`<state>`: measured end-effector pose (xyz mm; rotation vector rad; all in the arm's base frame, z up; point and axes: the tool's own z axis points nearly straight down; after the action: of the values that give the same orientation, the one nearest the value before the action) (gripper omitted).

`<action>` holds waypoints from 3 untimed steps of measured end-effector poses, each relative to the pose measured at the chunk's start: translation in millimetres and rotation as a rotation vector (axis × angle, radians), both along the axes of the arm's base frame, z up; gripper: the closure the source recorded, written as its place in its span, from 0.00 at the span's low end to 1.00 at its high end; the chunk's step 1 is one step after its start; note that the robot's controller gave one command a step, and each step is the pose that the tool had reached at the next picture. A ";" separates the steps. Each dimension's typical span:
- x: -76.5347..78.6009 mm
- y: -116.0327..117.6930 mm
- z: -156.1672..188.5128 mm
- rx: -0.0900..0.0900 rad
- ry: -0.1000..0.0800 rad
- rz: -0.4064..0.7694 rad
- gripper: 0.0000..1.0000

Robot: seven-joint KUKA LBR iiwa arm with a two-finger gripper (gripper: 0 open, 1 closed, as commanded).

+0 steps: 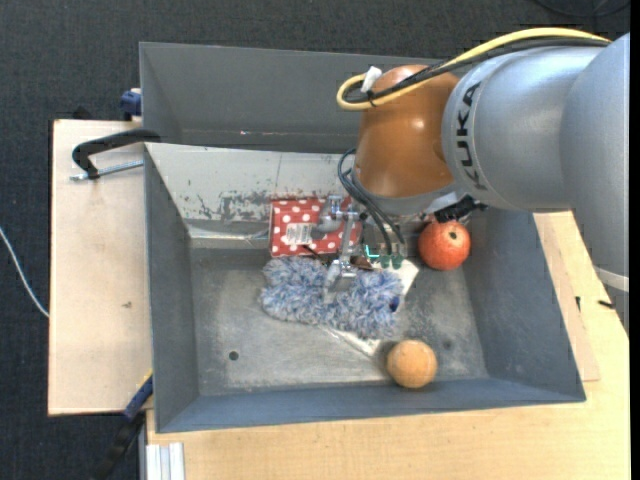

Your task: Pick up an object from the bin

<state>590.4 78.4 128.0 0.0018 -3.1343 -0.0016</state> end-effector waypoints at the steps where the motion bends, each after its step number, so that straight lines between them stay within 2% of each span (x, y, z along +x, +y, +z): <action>1: 2.0 -0.3 4.8 0.001 -0.008 -0.001 0.00; 2: 14.6 -2.3 -36.7 0.001 -0.007 0.285 1.00; 3: 14.6 -2.3 -36.7 0.001 -0.007 0.285 1.00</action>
Offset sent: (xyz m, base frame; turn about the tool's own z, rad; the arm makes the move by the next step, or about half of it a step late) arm 0.0119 -0.0036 -0.0441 -0.2860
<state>605.0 76.1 91.3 0.4480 -3.1091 -0.0022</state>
